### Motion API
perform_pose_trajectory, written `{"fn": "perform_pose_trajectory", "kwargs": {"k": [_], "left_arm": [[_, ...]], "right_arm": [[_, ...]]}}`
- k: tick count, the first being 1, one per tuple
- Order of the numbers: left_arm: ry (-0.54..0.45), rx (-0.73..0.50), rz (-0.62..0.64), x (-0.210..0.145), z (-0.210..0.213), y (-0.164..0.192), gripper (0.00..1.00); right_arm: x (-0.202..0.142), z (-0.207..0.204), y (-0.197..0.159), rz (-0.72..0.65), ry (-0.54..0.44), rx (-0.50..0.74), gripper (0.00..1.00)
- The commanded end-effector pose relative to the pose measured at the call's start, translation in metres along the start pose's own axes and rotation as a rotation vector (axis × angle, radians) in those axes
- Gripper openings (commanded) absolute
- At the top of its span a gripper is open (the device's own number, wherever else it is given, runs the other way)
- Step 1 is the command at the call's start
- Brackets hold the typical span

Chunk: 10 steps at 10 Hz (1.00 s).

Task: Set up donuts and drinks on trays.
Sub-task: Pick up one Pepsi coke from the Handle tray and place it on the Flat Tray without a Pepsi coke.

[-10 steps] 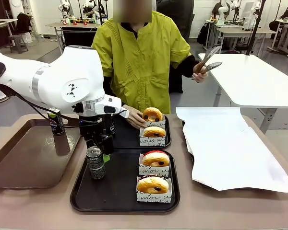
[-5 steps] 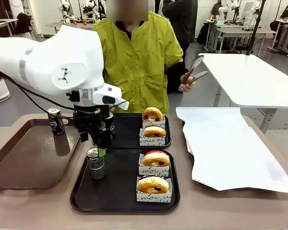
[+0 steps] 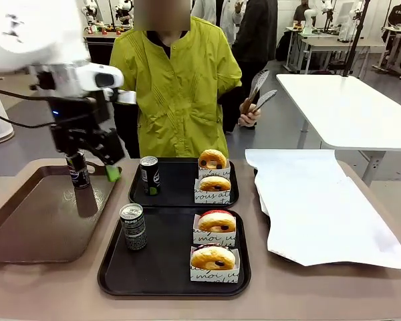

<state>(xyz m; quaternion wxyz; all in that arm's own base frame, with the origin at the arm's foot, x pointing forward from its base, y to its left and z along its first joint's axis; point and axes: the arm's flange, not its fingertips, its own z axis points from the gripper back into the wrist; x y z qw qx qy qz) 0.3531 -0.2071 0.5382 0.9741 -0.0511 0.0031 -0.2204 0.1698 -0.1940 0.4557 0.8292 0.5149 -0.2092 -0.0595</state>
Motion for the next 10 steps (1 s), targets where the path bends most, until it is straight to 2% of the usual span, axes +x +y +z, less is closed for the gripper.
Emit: {"fn": "perform_pose_trajectory", "kwargs": {"k": [1,4,5,10], "left_arm": [[0.021,-0.037,0.013,-0.013,-0.007,0.028,1.00],[0.049,-0.004,0.087,-0.015,-0.014,0.065,1.00],[0.030,-0.024,0.063,-0.015,-0.007,0.050,1.00],[0.035,-0.017,0.066,-0.015,-0.009,0.052,1.00]], "right_arm": [[0.001,0.000,0.000,0.012,-0.001,0.012,1.00],[0.001,0.000,0.000,0.012,-0.001,0.012,1.00],[0.001,0.000,0.000,0.012,-0.001,0.012,1.00],[0.001,0.000,0.000,0.012,-0.001,0.012,1.00]]}}
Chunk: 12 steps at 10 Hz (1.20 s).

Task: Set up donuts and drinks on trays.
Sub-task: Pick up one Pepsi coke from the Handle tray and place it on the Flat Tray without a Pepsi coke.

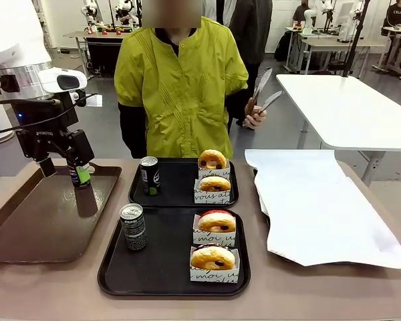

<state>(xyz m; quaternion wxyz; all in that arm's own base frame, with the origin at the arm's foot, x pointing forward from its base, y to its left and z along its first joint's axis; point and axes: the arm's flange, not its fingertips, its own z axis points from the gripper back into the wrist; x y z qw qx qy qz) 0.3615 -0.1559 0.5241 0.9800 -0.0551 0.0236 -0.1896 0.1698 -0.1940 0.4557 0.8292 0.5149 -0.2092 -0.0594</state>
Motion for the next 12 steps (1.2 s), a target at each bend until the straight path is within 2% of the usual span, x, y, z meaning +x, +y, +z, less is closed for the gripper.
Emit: {"fn": "perform_pose_trajectory", "kwargs": {"k": [1,2,3,4,7,8,9,10,12], "left_arm": [[-0.046,0.129,0.031,0.010,0.007,0.011,1.00],[-0.087,0.067,0.074,-0.003,0.015,0.030,1.00],[-0.149,-0.070,0.139,-0.028,0.026,0.058,1.00],[-0.204,-0.167,0.179,-0.037,0.051,0.097,1.00],[-0.362,-0.500,0.264,-0.118,0.061,0.168,1.00],[-0.410,-0.633,0.291,-0.141,0.056,0.197,1.00],[-0.420,-0.792,0.308,-0.164,0.037,0.220,1.00],[-0.411,-0.908,0.318,-0.173,0.020,0.241,1.00],[-0.412,-0.998,0.304,-0.174,-0.010,0.265,1.00]], "right_arm": [[0.001,0.000,0.000,0.012,-0.001,0.012,1.00],[0.001,0.000,0.000,0.012,-0.001,0.012,1.00],[0.001,0.000,0.000,0.012,-0.001,0.012,1.00],[0.001,0.000,0.000,0.012,-0.001,0.012,1.00],[0.001,0.000,0.000,0.012,-0.001,0.012,1.00],[0.001,0.000,0.000,0.012,-0.001,0.012,1.00],[0.001,0.000,0.000,0.012,-0.001,0.012,1.00],[0.001,0.000,0.000,0.012,-0.001,0.012,1.00],[0.001,0.000,0.000,0.012,-0.001,0.012,1.00]]}}
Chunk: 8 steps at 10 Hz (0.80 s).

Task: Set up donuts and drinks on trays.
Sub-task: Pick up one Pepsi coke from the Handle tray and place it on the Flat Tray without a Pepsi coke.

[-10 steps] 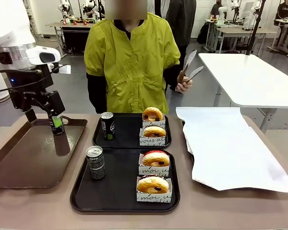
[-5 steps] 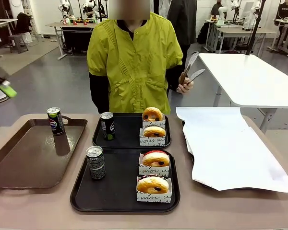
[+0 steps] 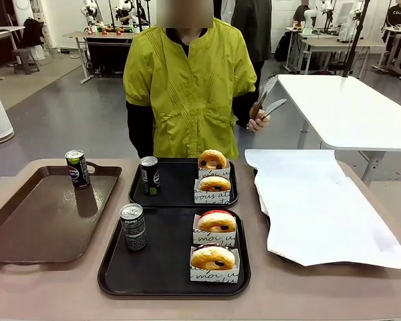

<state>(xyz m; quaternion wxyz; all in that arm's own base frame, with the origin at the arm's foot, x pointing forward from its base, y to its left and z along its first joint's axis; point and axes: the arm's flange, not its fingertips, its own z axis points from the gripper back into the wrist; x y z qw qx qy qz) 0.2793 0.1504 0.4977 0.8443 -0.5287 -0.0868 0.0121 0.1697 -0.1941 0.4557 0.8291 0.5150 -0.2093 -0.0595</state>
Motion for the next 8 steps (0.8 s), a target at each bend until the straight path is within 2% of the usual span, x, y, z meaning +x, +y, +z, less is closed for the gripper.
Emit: {"fn": "perform_pose_trajectory", "kwargs": {"k": [1,3,7,8], "left_arm": [[0.032,-0.055,0.019,0.024,-0.007,0.022,1.00],[0.005,-0.087,0.060,0.036,-0.003,0.039,1.00],[-0.030,-0.076,0.107,0.047,0.005,0.043,1.00],[-0.001,-0.077,0.103,0.044,-0.002,0.050,1.00]], "right_arm": [[0.001,0.000,0.000,0.012,-0.001,0.011,1.00],[0.001,0.000,0.000,0.012,-0.001,0.011,1.00],[0.001,0.000,0.000,0.012,-0.001,0.011,1.00],[0.001,0.000,0.000,0.012,-0.001,0.011,1.00]]}}
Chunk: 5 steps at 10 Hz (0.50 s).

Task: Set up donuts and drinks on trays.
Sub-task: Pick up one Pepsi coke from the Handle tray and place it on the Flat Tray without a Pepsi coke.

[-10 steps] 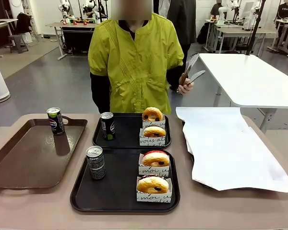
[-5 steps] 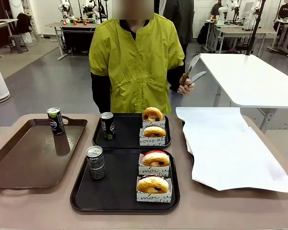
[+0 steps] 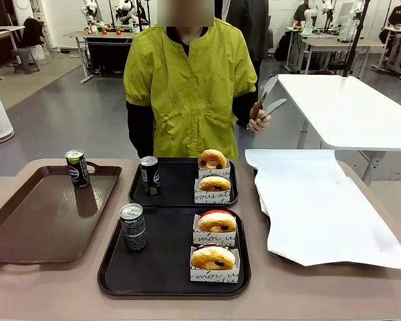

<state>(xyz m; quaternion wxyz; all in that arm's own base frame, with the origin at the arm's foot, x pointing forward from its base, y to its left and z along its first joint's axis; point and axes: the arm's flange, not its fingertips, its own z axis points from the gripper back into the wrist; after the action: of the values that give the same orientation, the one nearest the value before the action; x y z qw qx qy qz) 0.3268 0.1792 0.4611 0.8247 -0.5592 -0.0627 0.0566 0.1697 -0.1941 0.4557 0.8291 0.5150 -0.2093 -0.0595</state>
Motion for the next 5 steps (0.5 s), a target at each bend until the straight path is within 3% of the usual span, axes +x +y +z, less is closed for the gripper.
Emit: {"fn": "perform_pose_trajectory", "kwargs": {"k": [1,5], "left_arm": [[0.009,-0.013,-0.003,-0.0009,-0.0046,0.0013,1.00],[0.009,-0.013,-0.003,-0.0009,-0.0046,0.0013,1.00]], "right_arm": [[0.0006,-0.0001,-0.0001,0.012,-0.001,0.012,1.00],[0.0006,-0.0001,-0.0001,0.012,-0.001,0.012,1.00]]}}
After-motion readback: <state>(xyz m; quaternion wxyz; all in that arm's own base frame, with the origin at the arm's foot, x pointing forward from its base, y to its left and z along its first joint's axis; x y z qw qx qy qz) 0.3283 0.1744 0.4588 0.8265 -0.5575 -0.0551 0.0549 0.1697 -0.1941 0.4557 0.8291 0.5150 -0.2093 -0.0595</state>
